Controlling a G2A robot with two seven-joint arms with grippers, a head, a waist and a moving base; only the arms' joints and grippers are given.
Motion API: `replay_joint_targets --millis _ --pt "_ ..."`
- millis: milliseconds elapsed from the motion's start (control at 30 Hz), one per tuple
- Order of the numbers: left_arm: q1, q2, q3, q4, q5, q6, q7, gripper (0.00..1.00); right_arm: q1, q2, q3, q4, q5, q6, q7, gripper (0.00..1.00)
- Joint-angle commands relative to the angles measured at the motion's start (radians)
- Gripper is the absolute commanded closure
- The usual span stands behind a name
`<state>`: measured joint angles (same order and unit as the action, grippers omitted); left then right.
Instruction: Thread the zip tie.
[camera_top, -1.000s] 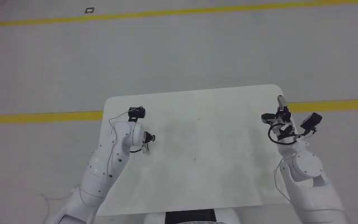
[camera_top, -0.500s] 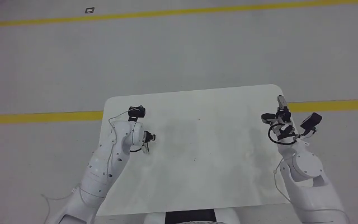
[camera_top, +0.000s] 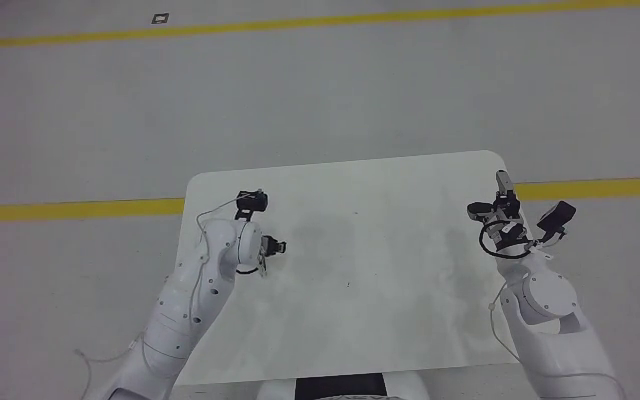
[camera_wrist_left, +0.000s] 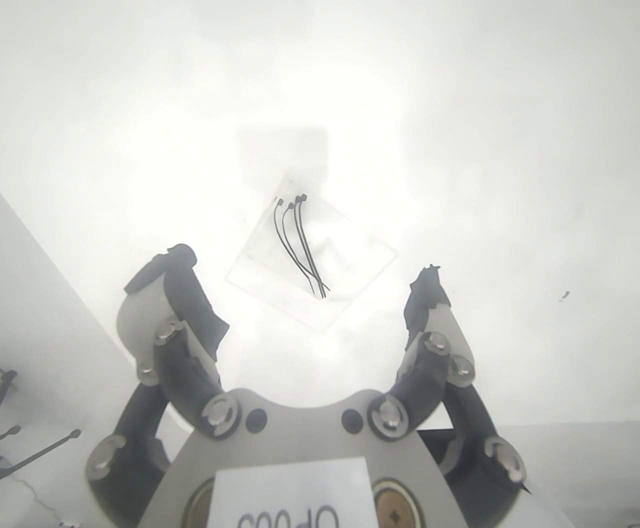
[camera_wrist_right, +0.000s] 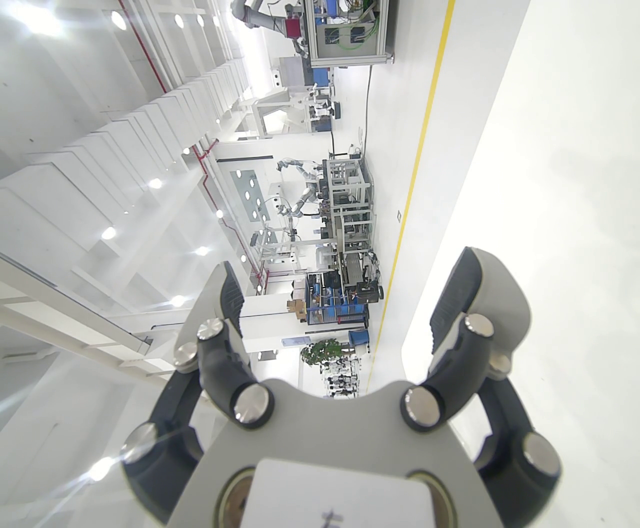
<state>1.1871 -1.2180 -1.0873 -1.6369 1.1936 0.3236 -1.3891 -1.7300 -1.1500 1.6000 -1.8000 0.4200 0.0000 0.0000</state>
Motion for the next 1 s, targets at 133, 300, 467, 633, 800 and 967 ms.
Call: replay_joint_targets --millis 133,300,467,633,800,967 --pt "-0.005 0.000 -0.002 0.029 -0.029 0.016 -0.001 0.00 0.000 0.000 0.000 0.000 0.000 0.000 0.000 0.00" --pt "-0.005 0.000 -0.002 0.029 -0.029 0.016 -0.001 0.00 0.000 0.000 0.000 0.000 0.000 0.000 0.000 0.00" --pt "0.010 0.001 -0.011 0.020 -0.043 0.016 0.034 0.00 0.000 0.000 0.000 0.000 0.000 0.000 0.000 0.00" --pt "0.015 -0.002 -0.028 0.017 -0.040 0.016 0.028 0.00 0.000 0.000 0.000 0.000 0.000 0.000 0.000 0.00" --pt "0.016 -0.002 -0.027 0.017 -0.039 0.013 0.035 0.00 0.000 0.000 0.000 0.000 0.000 0.000 0.000 0.00" --pt "0.032 -0.003 -0.045 0.001 -0.015 0.016 0.053 0.00 0.000 0.000 0.000 0.000 0.000 0.000 0.000 0.00"
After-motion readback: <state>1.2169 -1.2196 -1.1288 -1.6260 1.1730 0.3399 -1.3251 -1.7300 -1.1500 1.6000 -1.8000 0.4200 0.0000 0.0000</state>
